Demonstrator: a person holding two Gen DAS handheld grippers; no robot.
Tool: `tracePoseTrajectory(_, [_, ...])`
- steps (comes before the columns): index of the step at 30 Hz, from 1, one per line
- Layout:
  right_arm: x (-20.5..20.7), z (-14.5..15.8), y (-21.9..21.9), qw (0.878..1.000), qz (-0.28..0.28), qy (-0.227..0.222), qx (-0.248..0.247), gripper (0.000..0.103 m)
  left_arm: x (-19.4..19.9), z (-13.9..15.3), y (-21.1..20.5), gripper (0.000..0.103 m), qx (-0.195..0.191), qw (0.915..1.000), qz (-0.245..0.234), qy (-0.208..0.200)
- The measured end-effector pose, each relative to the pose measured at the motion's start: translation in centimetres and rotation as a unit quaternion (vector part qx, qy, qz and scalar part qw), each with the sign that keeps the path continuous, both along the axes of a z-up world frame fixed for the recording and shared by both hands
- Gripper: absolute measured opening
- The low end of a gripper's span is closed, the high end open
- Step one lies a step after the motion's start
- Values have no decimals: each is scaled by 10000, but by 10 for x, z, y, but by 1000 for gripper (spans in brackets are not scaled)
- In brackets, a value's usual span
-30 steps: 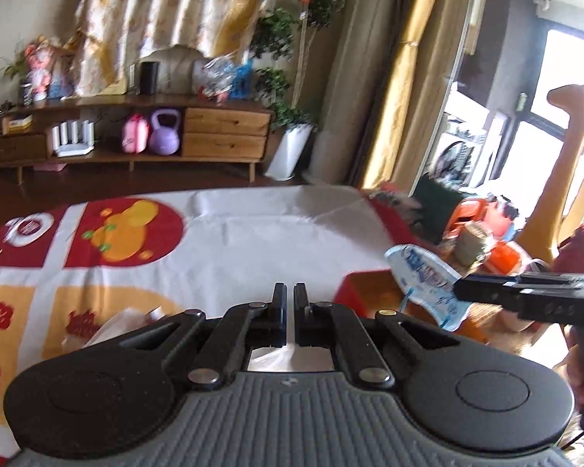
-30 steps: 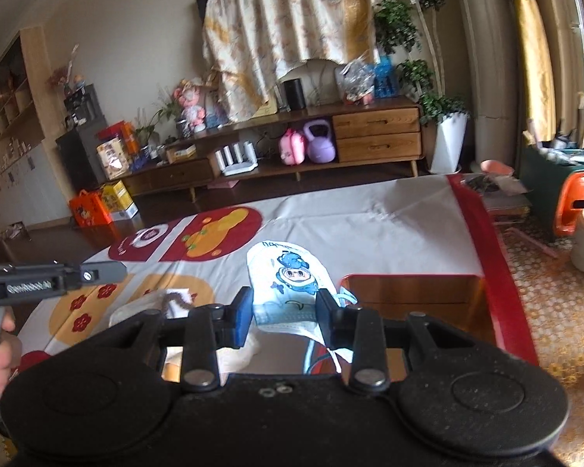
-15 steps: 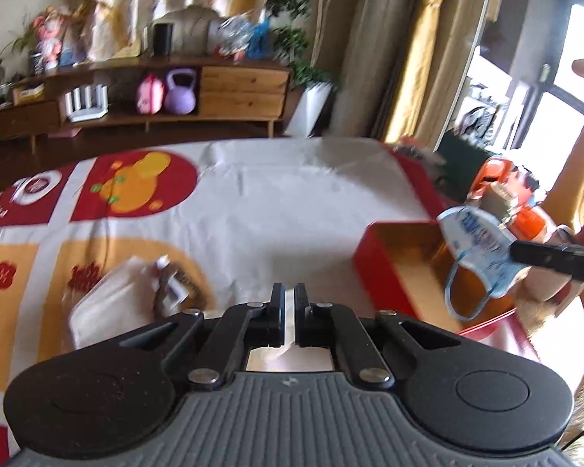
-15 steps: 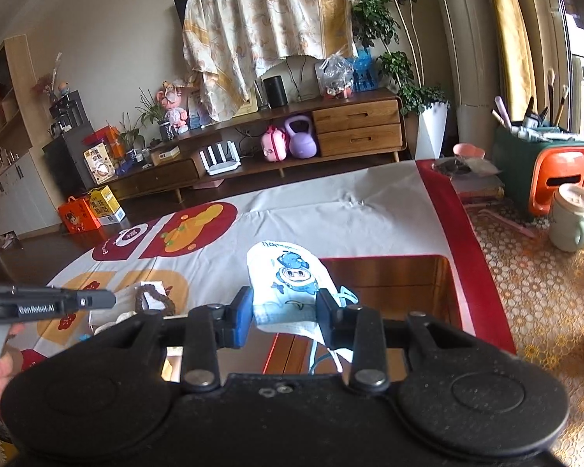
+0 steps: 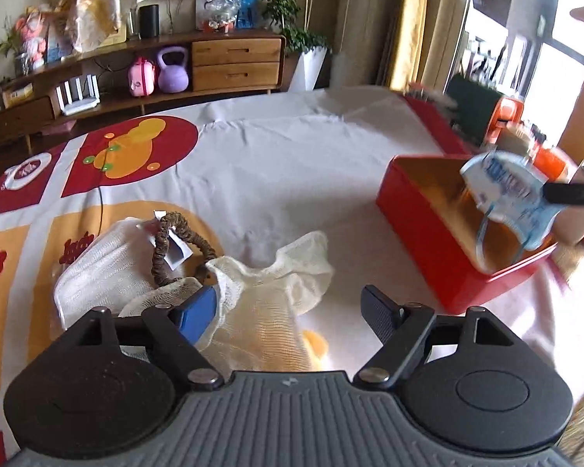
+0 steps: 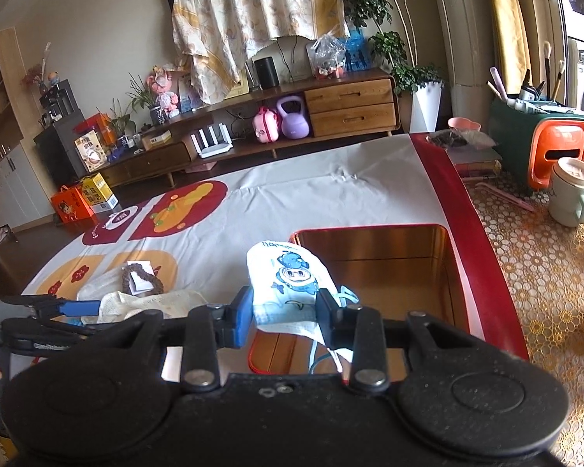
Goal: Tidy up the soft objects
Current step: 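Lift the bib with the right tool toward the red tin while the left tool grasps the mesh cloth, then carry the mesh cloth and bib into the red tin with both tools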
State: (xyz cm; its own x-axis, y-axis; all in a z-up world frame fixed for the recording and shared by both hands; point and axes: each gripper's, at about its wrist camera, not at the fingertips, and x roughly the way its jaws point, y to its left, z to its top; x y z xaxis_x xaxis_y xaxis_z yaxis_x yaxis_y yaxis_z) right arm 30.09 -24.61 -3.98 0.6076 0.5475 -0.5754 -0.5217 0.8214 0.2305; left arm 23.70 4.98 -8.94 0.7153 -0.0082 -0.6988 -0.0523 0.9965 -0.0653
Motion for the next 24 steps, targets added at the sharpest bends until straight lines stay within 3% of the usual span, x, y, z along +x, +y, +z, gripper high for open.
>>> tracePoseTrajectory(4, [0, -3, 0, 10000, -2, 40, -63, 34, 11, -18, 2, 81, 424, 9990, 116, 125])
tracePoseTrajectory(10, [4, -9, -1, 9998, -41, 128, -132, 34, 18, -30, 13, 78, 437, 9984, 323, 176])
tracePoseTrajectory(11, [5, -9, -1, 9998, -51, 134, -142, 34, 18, -31, 14, 74, 422, 9983, 352, 189])
tracePoseTrajectory(13, [5, -10, -2, 9998, -66, 146, -139, 34, 18, -33, 16, 52, 345, 9984, 374, 229])
tracePoseTrajectory(16, [6, -11, -2, 9998, -74, 150, -146, 34, 18, -33, 19, 31, 232, 9986, 397, 248])
tracePoseTrajectory(17, [6, -11, -3, 9998, -75, 147, -138, 34, 17, -32, 19, 30, 201, 9987, 398, 229])
tracePoseTrajectory(19, [6, -10, -2, 9998, -76, 148, -136, 34, 15, -29, 18, 17, 213, 9988, 412, 149])
tracePoseTrajectory(24, [7, -10, -3, 9998, -96, 150, -133, 34, 10, -14, 21, 11, 52, 9988, 482, -33])
